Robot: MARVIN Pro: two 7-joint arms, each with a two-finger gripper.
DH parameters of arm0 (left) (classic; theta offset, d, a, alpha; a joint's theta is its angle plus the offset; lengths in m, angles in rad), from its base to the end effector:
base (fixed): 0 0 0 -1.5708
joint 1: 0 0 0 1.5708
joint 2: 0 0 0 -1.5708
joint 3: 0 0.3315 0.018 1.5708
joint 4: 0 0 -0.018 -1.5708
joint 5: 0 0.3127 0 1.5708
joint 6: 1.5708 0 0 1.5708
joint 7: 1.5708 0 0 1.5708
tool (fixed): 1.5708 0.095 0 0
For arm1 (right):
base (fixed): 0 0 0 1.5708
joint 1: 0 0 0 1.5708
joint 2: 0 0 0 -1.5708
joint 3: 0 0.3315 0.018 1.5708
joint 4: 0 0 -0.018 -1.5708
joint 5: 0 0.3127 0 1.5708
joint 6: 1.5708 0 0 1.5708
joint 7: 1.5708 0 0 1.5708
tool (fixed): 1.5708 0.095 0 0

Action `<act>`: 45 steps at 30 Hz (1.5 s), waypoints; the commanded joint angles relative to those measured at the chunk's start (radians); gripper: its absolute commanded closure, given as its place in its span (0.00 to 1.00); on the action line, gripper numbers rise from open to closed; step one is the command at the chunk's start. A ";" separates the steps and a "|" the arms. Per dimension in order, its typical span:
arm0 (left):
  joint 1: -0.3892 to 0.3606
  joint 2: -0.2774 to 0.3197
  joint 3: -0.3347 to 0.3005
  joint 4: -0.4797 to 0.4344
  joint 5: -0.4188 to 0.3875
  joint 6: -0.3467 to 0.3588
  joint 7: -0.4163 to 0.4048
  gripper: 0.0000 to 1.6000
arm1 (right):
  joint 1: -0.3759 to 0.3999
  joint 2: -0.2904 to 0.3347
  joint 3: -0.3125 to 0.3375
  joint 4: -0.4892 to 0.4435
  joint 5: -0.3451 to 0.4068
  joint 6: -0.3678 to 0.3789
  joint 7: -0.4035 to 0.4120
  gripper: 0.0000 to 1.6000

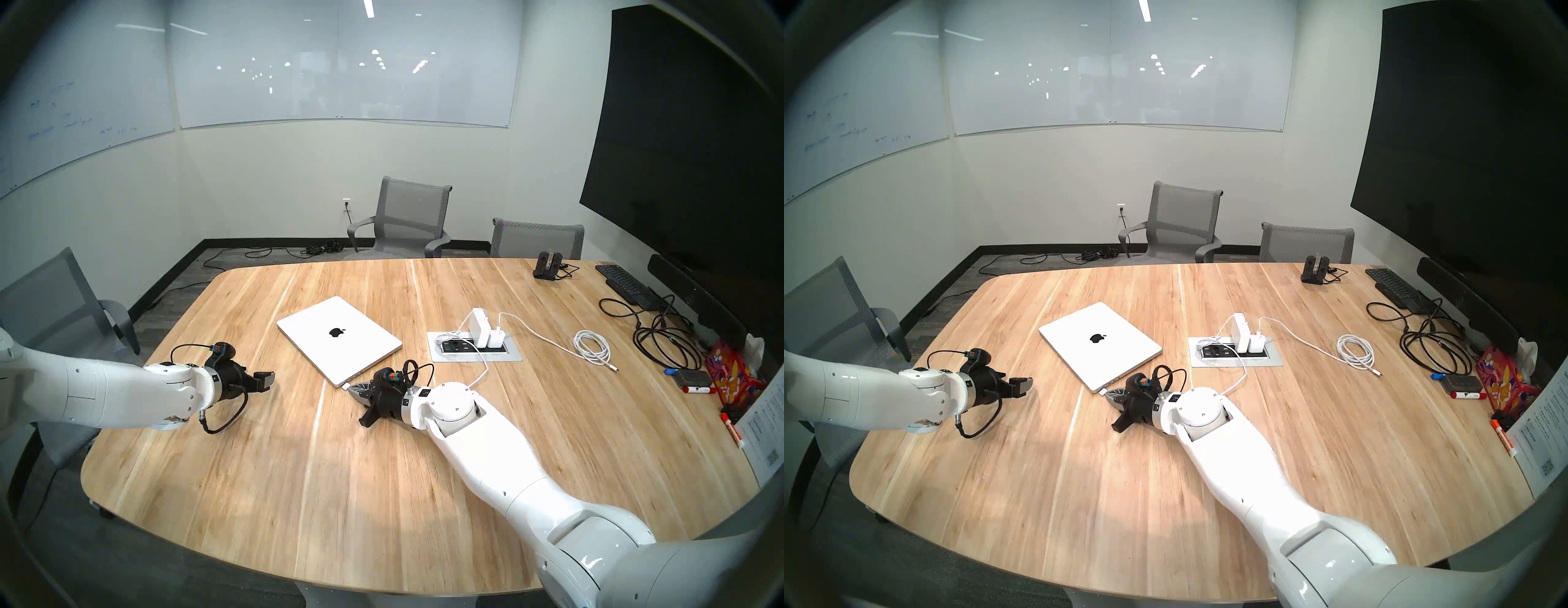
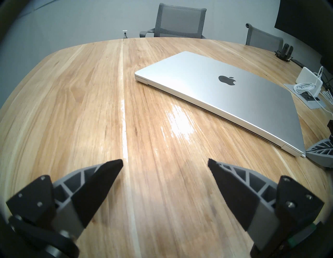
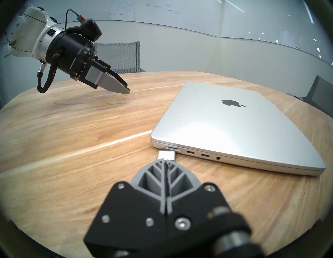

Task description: Plug the charging cable into the port of a MacBook

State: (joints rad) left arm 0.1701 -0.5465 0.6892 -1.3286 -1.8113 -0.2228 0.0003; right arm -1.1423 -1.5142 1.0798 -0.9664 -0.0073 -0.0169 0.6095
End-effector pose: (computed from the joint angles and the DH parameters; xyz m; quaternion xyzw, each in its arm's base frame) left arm 0.4647 0.2158 -0.3258 0.8834 -0.0722 0.4565 0.0769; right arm 0.4813 0.1710 -0.4157 -0.6960 -0.4199 -0.5220 0.2586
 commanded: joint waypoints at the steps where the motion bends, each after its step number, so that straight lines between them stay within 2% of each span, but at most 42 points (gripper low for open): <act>1: -0.014 -0.001 -0.010 0.000 0.001 -0.003 0.000 0.00 | -0.015 0.005 0.004 -0.041 0.009 0.003 0.004 1.00; 17: -0.014 -0.001 -0.010 0.000 0.001 -0.003 0.000 0.00 | -0.010 0.037 0.032 -0.072 0.020 0.000 0.032 1.00; 30: -0.014 -0.001 -0.010 0.000 0.001 -0.003 0.000 0.00 | 0.012 0.031 0.039 -0.041 0.009 -0.003 0.050 1.00; 45: -0.014 -0.001 -0.010 0.000 0.000 -0.003 -0.001 0.00 | 0.042 0.006 0.031 0.002 -0.016 -0.003 0.033 1.00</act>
State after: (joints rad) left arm 0.1701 -0.5465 0.6892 -1.3286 -1.8113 -0.2228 0.0003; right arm -1.1402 -1.4815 1.1209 -0.9730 -0.0103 -0.0159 0.6554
